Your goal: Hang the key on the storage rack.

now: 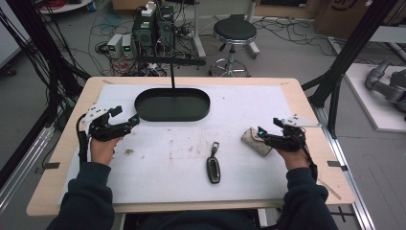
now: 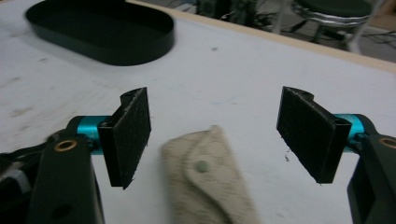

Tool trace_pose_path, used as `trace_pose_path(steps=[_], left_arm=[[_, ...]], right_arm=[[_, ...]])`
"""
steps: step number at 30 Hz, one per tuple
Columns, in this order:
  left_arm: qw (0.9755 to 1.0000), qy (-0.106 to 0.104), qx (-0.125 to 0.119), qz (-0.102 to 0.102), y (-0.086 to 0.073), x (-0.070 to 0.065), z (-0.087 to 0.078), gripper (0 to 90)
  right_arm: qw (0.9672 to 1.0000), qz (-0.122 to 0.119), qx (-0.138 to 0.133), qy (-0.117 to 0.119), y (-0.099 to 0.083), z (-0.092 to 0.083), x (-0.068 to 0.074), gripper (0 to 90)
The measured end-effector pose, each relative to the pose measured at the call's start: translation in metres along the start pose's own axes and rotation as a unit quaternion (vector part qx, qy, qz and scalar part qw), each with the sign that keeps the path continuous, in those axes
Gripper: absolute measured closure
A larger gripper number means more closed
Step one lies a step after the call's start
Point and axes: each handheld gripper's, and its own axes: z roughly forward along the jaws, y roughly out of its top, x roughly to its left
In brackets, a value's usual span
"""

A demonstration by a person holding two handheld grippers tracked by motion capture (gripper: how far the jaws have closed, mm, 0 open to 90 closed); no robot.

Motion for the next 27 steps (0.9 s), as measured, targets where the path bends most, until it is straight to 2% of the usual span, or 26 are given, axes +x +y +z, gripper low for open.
trace_pose_path(steps=[3,4,6,7,8,9,10,12,15,17,19,20,22,23,27], left_arm=[[1.0,0.001,-0.003,-0.001,0.0,0.0,-0.002,17.1],[1.0,0.0,-0.003,-0.002,0.0,0.001,-0.002,17.1],[1.0,0.001,-0.002,-0.005,-0.001,0.002,0.0,17.2],[1.0,0.001,-0.001,-0.006,-0.001,0.003,0.001,17.2],[1.0,0.001,-0.001,-0.006,-0.001,0.003,0.001,17.2],[1.0,0.001,0.0,-0.006,-0.002,0.003,0.001,17.2],[1.0,0.002,0.001,-0.007,-0.002,0.003,0.001,17.2],[1.0,0.002,0.003,-0.007,-0.002,0.004,0.001,17.2],[1.0,0.005,0.006,-0.005,-0.002,0.003,0.0,17.2],[0.9999,0.006,0.009,-0.002,-0.002,0.002,0.0,17.3],[0.9999,0.006,0.011,-0.001,-0.002,0.002,0.001,17.5],[0.9999,0.006,0.012,-0.002,-0.002,0.002,0.001,17.5],[0.9999,0.008,0.012,-0.002,-0.003,0.002,0.001,17.5],[0.9999,0.008,0.014,-0.001,-0.003,0.002,0.001,17.5],[0.9998,0.01,0.015,-0.002,-0.003,0.003,0.001,17.5]], right_arm=[[0.9994,-0.02,0.009,0.028,0.0,0.012,0.023,26.8],[0.9994,-0.02,0.009,0.028,0.0,0.012,0.023,26.8],[0.9982,-0.035,0.015,0.047,0.002,0.022,0.04,28.0],[0.9973,-0.037,0.017,0.061,0.004,0.03,0.052,28.9],[0.9967,-0.041,0.021,0.067,0.005,0.034,0.058,29.0],[0.9967,-0.041,0.021,0.067,0.005,0.034,0.058,29.0],[0.9955,-0.039,0.026,0.081,0.005,0.042,0.068,29.5],[0.9942,-0.039,0.039,0.093,0.002,0.05,0.077,33.6],[0.9925,-0.049,0.061,0.093,-0.001,0.057,0.084,34.0],[0.9911,-0.046,0.074,0.101,-0.003,0.064,0.09,37.8],[0.9885,-0.046,0.089,0.113,-0.005,0.069,0.095,40.6],[0.986,-0.049,0.107,0.118,-0.007,0.074,0.101,44.6],[0.9851,-0.047,0.115,0.118,-0.008,0.075,0.103,45.5],[0.9836,-0.036,0.127,0.123,-0.01,0.08,0.107,43.8],[0.9837,-0.028,0.133,0.117,-0.009,0.084,0.115,39.6]])
